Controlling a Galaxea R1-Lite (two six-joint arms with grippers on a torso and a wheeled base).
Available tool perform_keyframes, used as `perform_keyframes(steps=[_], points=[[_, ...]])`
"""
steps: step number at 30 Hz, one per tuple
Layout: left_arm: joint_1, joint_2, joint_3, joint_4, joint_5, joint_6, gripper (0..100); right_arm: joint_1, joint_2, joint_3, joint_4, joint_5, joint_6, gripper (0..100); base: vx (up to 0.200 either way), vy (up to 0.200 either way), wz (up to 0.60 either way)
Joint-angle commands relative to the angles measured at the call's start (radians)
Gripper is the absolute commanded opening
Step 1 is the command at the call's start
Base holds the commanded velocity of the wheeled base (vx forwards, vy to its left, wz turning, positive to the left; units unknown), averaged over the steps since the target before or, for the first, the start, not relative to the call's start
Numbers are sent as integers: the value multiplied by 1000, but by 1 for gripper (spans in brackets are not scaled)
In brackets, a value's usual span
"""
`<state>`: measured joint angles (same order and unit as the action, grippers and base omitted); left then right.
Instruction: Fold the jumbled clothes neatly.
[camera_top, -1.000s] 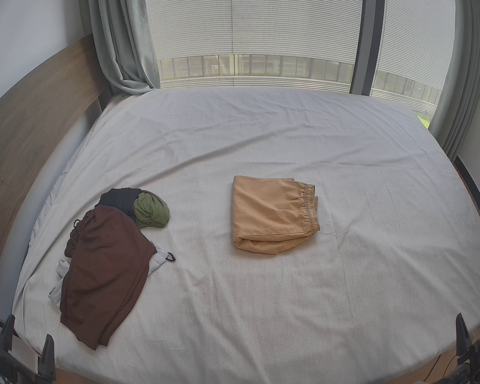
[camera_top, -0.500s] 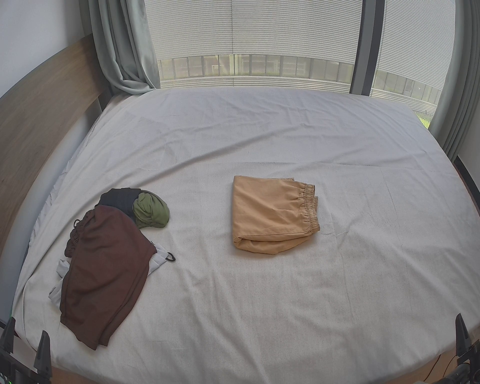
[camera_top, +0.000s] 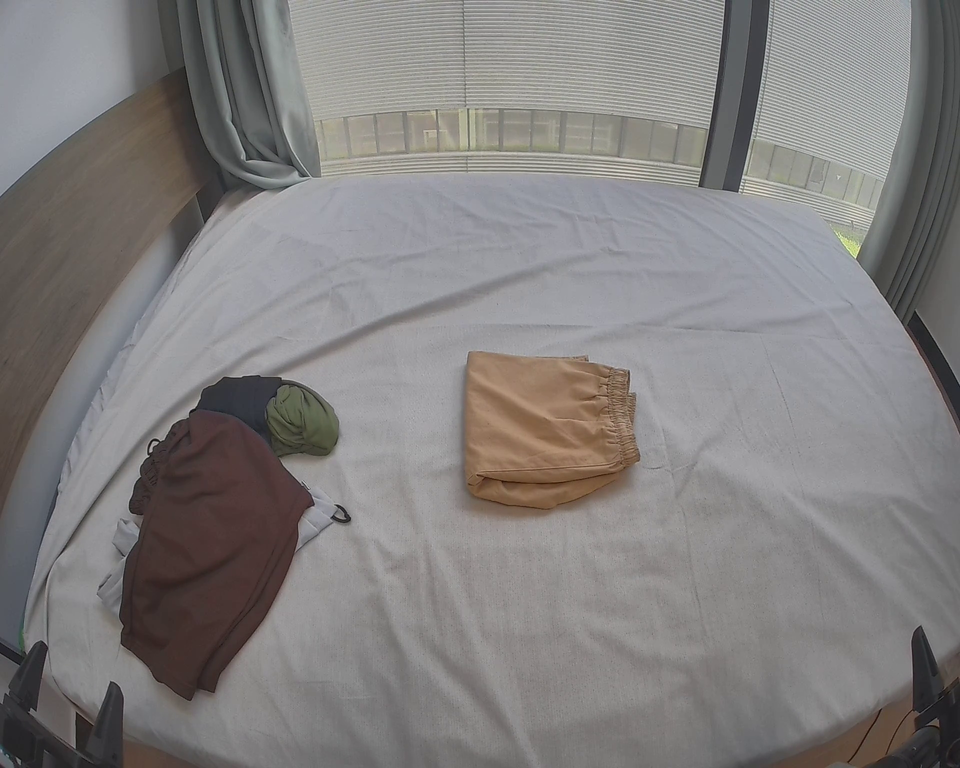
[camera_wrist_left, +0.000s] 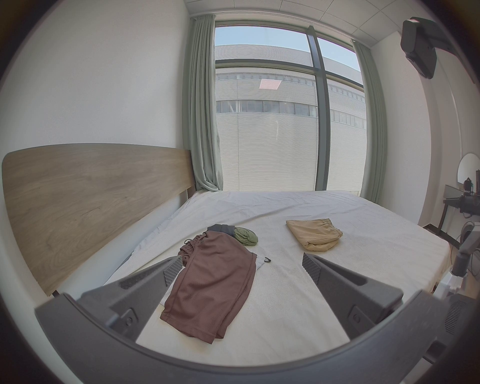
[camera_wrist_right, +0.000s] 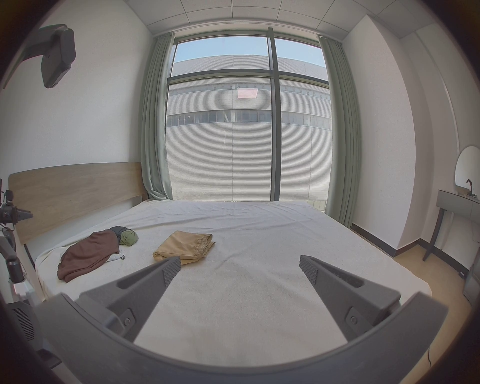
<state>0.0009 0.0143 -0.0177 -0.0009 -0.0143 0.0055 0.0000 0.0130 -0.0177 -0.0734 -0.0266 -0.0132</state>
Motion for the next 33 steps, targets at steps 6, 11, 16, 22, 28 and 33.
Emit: perform_keyframes(steps=[6, 11, 16, 22, 28, 33], points=[[1, -14, 18, -1, 2, -7, 100, -8, -8, 18, 1, -207, -56, 100, 0, 0, 0], [1, -14, 18, -1, 4, -9, 100, -2, -13, 18, 4, -41, -62, 100, 0, 0, 0], [1, -14, 16, -1, 2, -9, 100, -3, -10, -15, 146, 43, 1, 100, 0, 0, 0], [1, -14, 18, -1, 2, -9, 100, 2, -13, -2, 115, 39, 6, 100, 0, 0, 0], [1, -14, 16, -1, 0, 4, 100, -2, -13, 2, 107, 36, 10, 100, 0, 0, 0], [1, -14, 16, -1, 0, 4, 100, -2, -13, 2, 107, 34, 9, 100, 0, 0, 0]])
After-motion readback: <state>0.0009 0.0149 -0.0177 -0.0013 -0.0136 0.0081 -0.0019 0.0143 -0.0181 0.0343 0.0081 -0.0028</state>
